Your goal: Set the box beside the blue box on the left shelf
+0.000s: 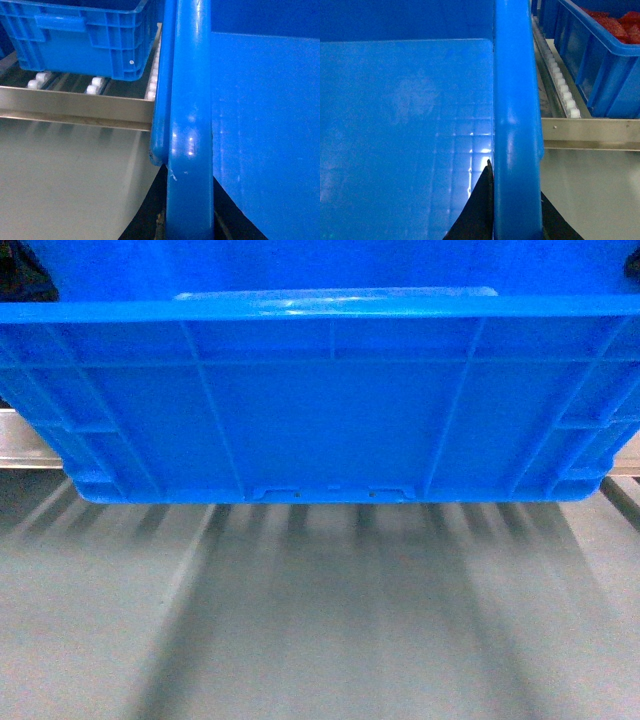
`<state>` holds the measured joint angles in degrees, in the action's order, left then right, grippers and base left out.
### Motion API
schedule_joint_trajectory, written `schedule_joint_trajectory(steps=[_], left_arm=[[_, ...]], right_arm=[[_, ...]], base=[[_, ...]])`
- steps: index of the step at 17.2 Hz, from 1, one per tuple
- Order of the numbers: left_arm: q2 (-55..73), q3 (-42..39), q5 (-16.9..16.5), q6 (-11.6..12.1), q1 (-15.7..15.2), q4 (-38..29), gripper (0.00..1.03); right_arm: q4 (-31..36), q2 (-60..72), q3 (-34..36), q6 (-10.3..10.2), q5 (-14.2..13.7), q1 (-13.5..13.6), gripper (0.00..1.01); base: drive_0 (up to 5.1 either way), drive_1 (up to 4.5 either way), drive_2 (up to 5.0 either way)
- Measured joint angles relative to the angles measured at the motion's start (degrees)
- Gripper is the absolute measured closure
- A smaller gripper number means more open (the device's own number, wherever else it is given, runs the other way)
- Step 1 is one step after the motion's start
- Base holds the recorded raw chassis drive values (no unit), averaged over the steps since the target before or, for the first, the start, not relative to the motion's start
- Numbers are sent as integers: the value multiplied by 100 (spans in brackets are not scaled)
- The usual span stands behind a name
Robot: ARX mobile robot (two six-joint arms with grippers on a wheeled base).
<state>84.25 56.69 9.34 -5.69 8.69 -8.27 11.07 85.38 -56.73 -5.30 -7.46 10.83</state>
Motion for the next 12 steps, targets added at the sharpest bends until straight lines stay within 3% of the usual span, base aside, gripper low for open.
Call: schedule_joint_trajectory(steps=[12], left_arm=[[0, 0, 0, 0, 0, 7, 95]], right_arm=[[-7, 2, 0, -2, 0, 0, 93]], base=[[11, 420, -397]])
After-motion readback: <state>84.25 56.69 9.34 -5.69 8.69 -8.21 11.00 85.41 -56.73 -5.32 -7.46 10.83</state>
